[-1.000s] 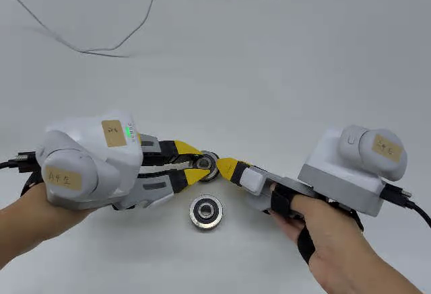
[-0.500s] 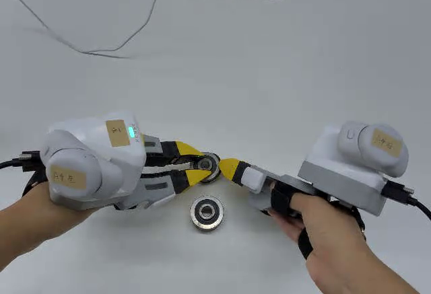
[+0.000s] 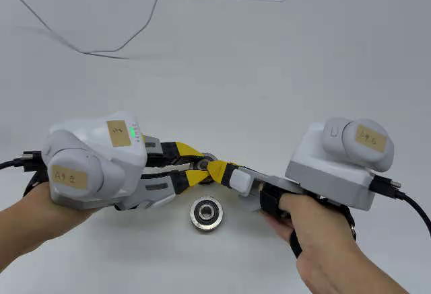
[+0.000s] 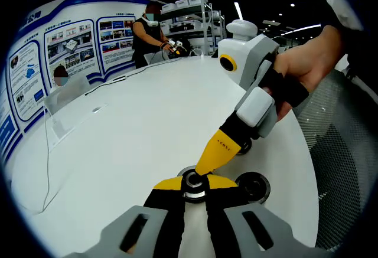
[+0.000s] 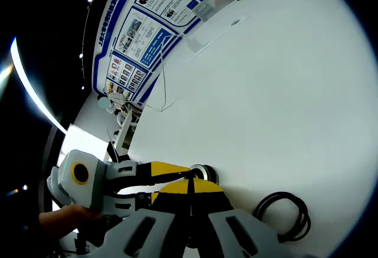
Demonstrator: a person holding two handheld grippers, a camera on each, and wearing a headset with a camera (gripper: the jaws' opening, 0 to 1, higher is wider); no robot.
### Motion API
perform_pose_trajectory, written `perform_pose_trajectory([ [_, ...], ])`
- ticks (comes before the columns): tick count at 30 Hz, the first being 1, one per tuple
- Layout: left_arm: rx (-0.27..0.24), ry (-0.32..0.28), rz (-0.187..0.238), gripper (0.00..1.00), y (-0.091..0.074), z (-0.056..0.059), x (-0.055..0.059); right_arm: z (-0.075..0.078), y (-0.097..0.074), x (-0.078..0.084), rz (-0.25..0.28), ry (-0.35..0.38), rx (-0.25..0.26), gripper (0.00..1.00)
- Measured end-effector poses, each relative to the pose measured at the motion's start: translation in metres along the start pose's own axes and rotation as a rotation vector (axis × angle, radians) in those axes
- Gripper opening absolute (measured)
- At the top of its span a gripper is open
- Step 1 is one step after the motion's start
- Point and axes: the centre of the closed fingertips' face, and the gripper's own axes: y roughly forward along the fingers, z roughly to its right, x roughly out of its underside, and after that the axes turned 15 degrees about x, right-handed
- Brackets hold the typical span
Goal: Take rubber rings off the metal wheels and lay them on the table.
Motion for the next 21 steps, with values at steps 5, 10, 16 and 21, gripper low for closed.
perform_pose_trajectory([
  [5, -0.001, -0.006, 0.009, 0.12, 0.0, -0.001, 0.001, 0.009, -0.007, -0.01, 0.04, 0.0, 0.021, 0.0],
  [10, 0.0, -0.002, 0.008, 0.12, 0.0, 0.0, 0.001, 0.017, -0.006, -0.017, 0.063, 0.031, 0.039, 0.01],
  [16, 0.002, -0.002, 0.006, 0.12, 0.0, 0.0, 0.001, 0.018, -0.006, -0.011, 0.052, 0.051, 0.031, 0.02],
  [21, 0.003, -0.001, 0.007, 0.12, 0.0, 0.0, 0.0, 0.02, -0.006, -0.003, 0.035, 0.061, 0.033, 0.12],
])
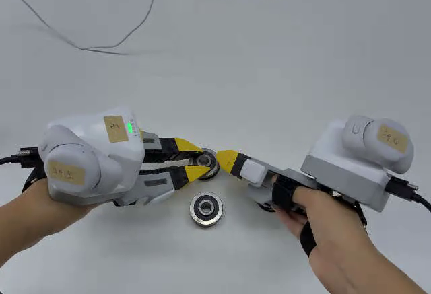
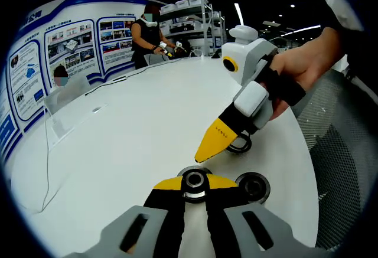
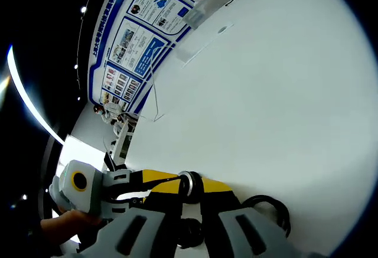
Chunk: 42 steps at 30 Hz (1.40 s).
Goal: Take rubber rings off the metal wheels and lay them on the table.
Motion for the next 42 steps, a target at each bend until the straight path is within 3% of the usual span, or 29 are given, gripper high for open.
perform_pose_trajectory([
  [5, 0.002, 0.002, 0.001, 0.12, 0.0, 0.0, 0.0, -0.002, -0.001, 0.004, -0.016, 0.018, -0.004, 0.21],
  [17, 0.015, 0.01, 0.003, 0.12, 0.0, 0.002, -0.002, -0.007, 0.003, 0.007, -0.043, 0.077, -0.034, 0.29],
  [31, 0.018, 0.011, 0.002, 0.12, 0.001, 0.002, -0.003, -0.013, 0.004, 0.009, -0.054, 0.094, -0.066, 0.29],
  [42, 0.02, 0.012, 0.001, 0.12, 0.001, 0.003, -0.004, -0.014, -0.002, 0.009, -0.056, 0.169, -0.123, 0.29],
])
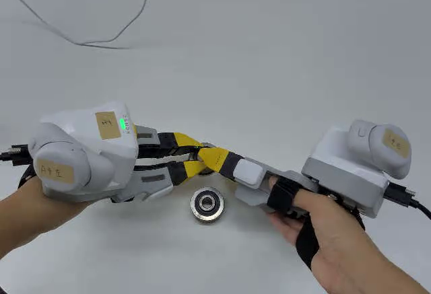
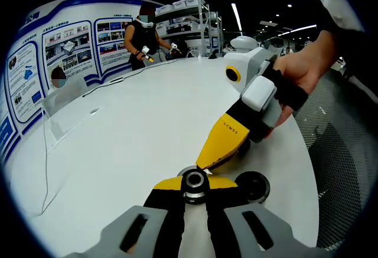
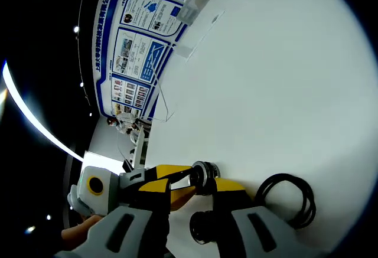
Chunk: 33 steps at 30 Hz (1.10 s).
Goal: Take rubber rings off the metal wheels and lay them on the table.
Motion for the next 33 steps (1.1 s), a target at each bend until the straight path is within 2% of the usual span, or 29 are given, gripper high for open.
perform_pose_trajectory([
  [9, 0.0, 0.0, -0.003, 0.12, 0.0, 0.0, 0.0, -0.002, -0.003, 0.0, 0.011, -0.007, -0.011, 0.27],
  [16, 0.0, 0.0, -0.004, 0.12, 0.0, 0.0, 0.0, 0.0, -0.003, -0.002, 0.016, -0.032, -0.006, 0.22],
  [21, 0.0, 0.001, -0.004, 0.12, 0.0, 0.0, 0.0, 0.007, 0.0, -0.002, 0.029, -0.088, 0.025, 0.14],
  [25, 0.0, 0.001, -0.003, 0.12, 0.0, 0.0, 0.0, 0.01, 0.001, -0.002, 0.046, -0.174, 0.05, 0.08],
  [33, 0.0, 0.001, -0.001, 0.12, 0.0, -0.001, 0.001, 0.011, 0.004, -0.006, 0.046, -0.213, 0.058, 0.05],
])
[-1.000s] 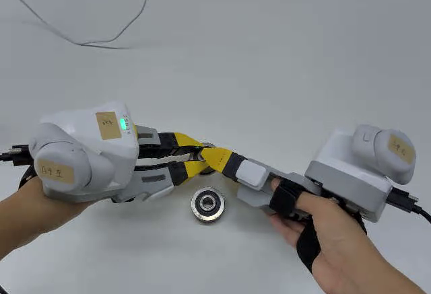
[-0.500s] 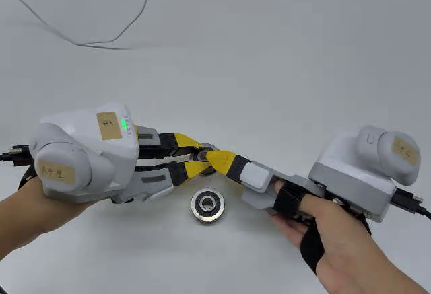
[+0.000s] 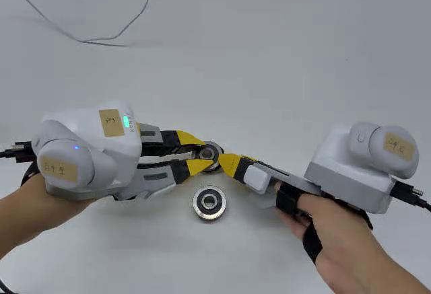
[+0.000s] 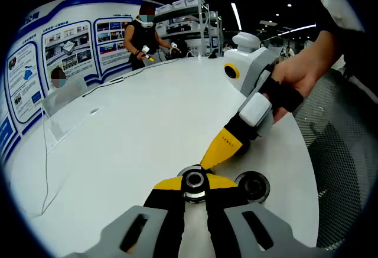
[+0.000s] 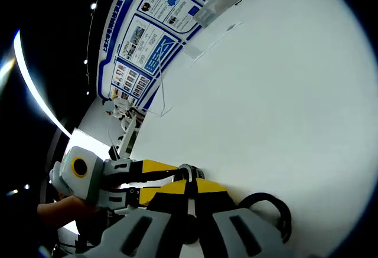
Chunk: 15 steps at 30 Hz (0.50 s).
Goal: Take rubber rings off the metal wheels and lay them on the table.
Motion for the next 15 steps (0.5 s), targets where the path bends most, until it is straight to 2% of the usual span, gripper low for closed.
perform_pose_trajectory([
  [8, -0.003, -0.002, -0.002, 0.12, -0.0003, -0.0006, 0.0007, -0.0016, -0.0017, -0.0011, -0.021, -0.049, 0.002, 0.03],
  [15, -0.003, -0.004, -0.003, 0.12, -0.0002, -0.001, 0.0004, -0.001, -0.002, -0.0015, -0.048, -0.044, 0.03, 0.01],
])
